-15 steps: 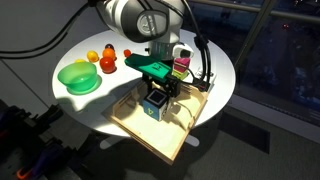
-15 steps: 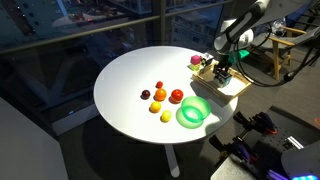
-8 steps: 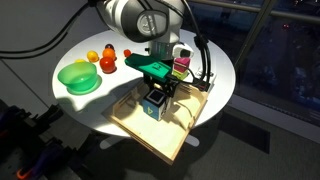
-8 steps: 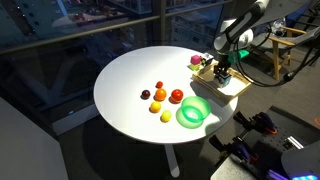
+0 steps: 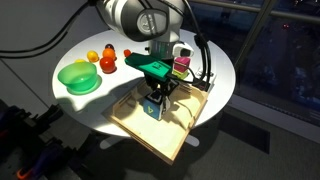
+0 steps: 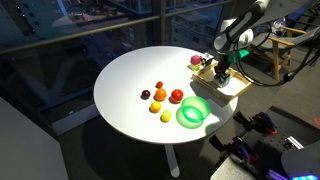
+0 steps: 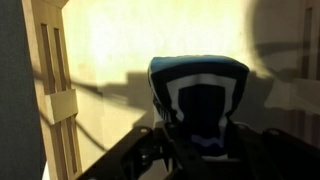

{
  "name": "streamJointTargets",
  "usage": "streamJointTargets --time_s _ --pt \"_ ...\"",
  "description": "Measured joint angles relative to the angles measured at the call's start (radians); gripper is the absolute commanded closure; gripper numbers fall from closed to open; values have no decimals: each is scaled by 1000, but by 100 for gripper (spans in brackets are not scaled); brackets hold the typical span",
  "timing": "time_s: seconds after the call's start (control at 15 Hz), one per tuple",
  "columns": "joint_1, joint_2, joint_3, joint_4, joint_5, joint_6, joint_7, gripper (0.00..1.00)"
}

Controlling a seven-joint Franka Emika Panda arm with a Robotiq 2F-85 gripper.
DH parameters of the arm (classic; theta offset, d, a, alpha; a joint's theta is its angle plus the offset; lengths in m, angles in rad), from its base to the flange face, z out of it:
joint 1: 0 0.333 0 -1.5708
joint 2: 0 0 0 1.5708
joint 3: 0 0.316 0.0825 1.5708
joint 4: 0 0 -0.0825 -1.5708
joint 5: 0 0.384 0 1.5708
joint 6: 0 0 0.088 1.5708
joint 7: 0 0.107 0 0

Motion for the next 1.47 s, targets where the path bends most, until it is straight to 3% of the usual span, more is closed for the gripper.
streamJointTargets --time_s 0.27,0.8,1.47 --pt "0 0 0 0 0 0 0 94" --pt "0 -9 7 -2 0 20 0 94" --pt "0 -120 30 -76 0 89 -16 94"
